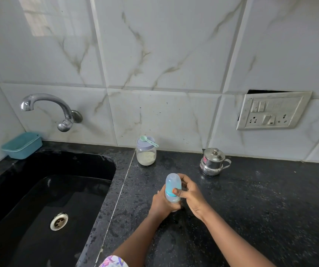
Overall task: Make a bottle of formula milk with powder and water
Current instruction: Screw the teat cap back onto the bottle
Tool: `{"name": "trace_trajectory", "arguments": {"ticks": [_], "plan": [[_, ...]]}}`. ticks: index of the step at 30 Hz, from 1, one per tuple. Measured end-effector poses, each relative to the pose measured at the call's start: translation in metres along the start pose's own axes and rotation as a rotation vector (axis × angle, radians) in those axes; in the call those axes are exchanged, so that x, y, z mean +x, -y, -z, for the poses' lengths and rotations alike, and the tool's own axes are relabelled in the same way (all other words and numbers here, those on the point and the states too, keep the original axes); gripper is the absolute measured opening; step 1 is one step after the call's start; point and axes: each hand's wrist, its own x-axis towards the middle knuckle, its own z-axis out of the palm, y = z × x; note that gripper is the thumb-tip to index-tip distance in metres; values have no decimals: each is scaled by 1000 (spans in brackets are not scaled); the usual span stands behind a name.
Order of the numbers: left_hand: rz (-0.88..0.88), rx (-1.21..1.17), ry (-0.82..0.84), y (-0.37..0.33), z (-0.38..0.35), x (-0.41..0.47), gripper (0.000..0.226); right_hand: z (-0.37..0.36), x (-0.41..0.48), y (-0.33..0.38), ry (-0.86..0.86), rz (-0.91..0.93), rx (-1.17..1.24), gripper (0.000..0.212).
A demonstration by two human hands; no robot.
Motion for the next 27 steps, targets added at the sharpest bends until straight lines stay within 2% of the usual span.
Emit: {"name": "trace_trajectory", "arguments": {"ticks": [2,7,10,12,14,16,17,20,23,27], "plan": [[6,12,3,-1,0,0,53,3,-1,2,10,25,-100,56],[20,17,9,-3,1,-1,55,8,3,20,66,45,-512,55],[25,3,7,-1,0,-1,55,6,8,37,174,3,-697,82],[30,-21,-16,0,-1,0,54,0,11,51,170,38,-769,95],[27,-31,-33,0,-1,0,53,-12,16,63,135,125,-847,80],[14,9,-26,-2,-1,1,56,-26,21,76,118,177,-1045,51],[11,23,-28,-3,-1,1,56,-33,24,80,120,164,-1172,44],[0,52,-16,-4,1,2,57,-43,36,81,165,-8,-1370,50],[-8,55,-3,-5,2,2,56,-41,43,71,220,-138,-1265,45],[-14,11,-18,0,0,3,51,-36,46,59,191,-147,-1134,33]]}}
